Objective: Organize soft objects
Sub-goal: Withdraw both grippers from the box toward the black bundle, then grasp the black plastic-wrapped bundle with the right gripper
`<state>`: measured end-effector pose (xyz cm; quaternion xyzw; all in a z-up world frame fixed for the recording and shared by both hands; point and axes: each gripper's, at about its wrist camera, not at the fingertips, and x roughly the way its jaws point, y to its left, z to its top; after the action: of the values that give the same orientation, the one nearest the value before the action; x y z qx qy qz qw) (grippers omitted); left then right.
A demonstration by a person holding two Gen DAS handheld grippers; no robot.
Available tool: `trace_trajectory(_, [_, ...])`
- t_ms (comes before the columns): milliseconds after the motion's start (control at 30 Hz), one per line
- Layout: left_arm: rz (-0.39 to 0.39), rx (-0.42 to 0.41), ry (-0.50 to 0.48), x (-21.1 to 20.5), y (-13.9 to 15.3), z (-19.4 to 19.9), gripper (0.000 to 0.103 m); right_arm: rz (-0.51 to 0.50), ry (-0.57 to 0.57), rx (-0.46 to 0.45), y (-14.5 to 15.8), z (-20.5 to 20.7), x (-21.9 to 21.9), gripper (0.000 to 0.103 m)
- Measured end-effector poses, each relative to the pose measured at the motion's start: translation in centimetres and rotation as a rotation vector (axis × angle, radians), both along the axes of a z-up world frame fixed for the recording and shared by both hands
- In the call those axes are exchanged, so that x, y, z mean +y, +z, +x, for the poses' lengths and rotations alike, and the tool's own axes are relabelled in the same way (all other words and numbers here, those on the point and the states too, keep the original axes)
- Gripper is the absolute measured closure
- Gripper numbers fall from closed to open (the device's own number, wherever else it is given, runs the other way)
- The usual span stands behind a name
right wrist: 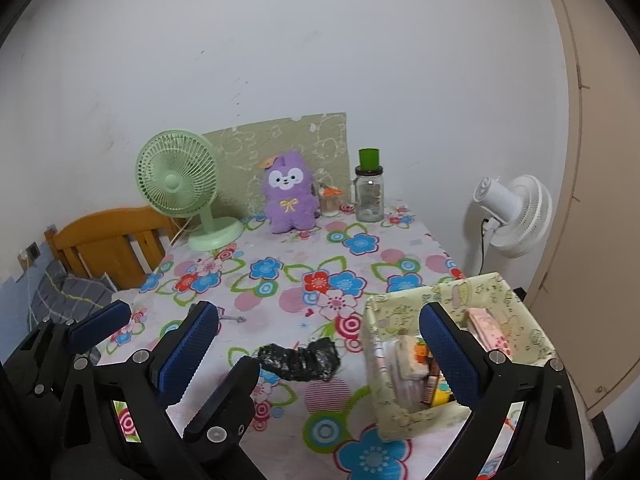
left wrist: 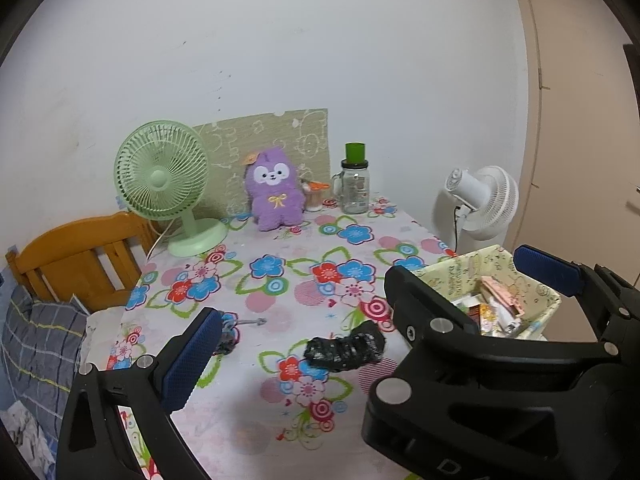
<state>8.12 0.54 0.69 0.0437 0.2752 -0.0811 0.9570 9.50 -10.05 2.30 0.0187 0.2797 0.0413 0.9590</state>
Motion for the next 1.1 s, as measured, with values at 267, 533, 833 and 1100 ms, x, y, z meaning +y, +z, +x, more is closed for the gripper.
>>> trace_trajectory(267, [0.005,0.025,0.016,2.0,-1.5,1.4,0.0,0.01,0.024,0.027,-1.7,1.3,2.1,0.001])
trace_trajectory(533, [0.008,0.072,0.02,3.3,-3.7,3.0,0.0,0.01,0.033,0.056,-4.1,3.1,3.4,0.001])
trace_trajectory(833, [0.017,0.136,0.044,4.3,-6.9,4.8,0.0,0.006,0.04,0.099,-7.5,4.9,4.4,0.001])
trace_trajectory(1100, [0.0,0.218,0.055,5.1,-10.2,7.0,0.001,-0.036,0.022,0.141,-10.6,6.7,5.0,0.001])
